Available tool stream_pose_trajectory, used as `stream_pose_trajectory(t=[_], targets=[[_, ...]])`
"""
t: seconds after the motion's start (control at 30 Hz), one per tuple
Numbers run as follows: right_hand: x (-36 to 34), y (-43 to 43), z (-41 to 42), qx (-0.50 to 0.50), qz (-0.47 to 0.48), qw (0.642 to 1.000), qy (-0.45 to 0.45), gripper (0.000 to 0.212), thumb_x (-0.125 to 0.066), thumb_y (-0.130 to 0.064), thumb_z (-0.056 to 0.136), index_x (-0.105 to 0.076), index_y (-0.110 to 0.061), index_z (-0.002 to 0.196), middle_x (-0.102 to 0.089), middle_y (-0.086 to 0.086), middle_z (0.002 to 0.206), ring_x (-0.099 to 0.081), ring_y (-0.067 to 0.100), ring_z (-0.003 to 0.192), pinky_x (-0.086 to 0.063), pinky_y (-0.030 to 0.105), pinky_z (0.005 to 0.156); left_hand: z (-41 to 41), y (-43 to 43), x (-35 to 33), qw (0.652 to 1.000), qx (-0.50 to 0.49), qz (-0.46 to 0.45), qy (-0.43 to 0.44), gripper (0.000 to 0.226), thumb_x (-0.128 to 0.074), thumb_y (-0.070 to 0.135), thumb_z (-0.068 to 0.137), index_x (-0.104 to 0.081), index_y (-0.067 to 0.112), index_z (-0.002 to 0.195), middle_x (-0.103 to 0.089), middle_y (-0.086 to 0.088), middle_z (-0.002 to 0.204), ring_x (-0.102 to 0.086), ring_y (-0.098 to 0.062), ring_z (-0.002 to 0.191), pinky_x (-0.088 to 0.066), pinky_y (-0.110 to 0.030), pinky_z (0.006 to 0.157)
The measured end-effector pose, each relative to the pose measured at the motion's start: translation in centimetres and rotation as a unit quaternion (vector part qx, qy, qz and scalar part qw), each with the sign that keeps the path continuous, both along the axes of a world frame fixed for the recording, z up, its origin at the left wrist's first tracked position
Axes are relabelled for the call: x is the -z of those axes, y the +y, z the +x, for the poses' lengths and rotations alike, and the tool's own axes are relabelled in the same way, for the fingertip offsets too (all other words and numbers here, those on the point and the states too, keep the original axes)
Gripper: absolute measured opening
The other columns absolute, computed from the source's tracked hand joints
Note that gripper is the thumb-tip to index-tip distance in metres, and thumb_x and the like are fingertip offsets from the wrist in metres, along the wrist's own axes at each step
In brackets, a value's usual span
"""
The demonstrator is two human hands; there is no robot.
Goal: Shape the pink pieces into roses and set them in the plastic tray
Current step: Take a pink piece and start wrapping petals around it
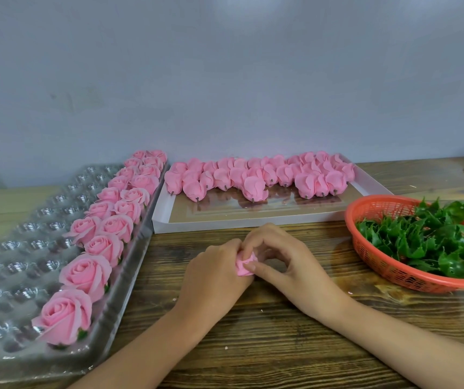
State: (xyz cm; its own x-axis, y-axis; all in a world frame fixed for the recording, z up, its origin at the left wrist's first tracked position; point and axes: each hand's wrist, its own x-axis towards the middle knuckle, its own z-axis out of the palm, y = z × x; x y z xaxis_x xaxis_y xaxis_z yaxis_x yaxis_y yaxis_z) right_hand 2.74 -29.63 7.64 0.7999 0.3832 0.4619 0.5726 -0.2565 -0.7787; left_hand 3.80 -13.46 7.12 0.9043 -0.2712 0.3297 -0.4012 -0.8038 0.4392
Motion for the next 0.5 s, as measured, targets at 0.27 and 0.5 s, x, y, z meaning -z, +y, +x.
stream_pose_trajectory(t=[0.27, 0.5], targets=[[-0.12, 0.20, -0.08, 0.033, 0.008, 0.998, 0.053, 0.025, -0.077, -0.030, 0.084, -0.056, -0.028, 0.098, -0.067, -0.005, 0.093, -0.062, 0.022, 0.080, -0.049, 0.043, 0.075, -0.24, -0.05, -0.04, 0.999, 0.017, 0.050, -0.007, 0.019, -0.052, 0.044, 0.090, -0.056, 0.029, 0.100, -0.053, 0.016, 0.075, -0.054, -0.007, 0.067, -0.033, -0.020, 0.055], [-0.10, 0.30, -0.11, 0.032, 0.002, 0.998, 0.046, 0.013, -0.072, -0.017, 0.089, -0.060, -0.017, 0.093, -0.063, 0.002, 0.089, -0.061, 0.024, 0.067, -0.052, 0.045, 0.068, -0.18, -0.09, -0.12, 0.998, 0.019, 0.053, -0.003, 0.018, -0.055, 0.047, 0.088, -0.054, 0.030, 0.095, -0.058, 0.016, 0.079, -0.059, -0.006, 0.073, -0.048, -0.024, 0.065]])
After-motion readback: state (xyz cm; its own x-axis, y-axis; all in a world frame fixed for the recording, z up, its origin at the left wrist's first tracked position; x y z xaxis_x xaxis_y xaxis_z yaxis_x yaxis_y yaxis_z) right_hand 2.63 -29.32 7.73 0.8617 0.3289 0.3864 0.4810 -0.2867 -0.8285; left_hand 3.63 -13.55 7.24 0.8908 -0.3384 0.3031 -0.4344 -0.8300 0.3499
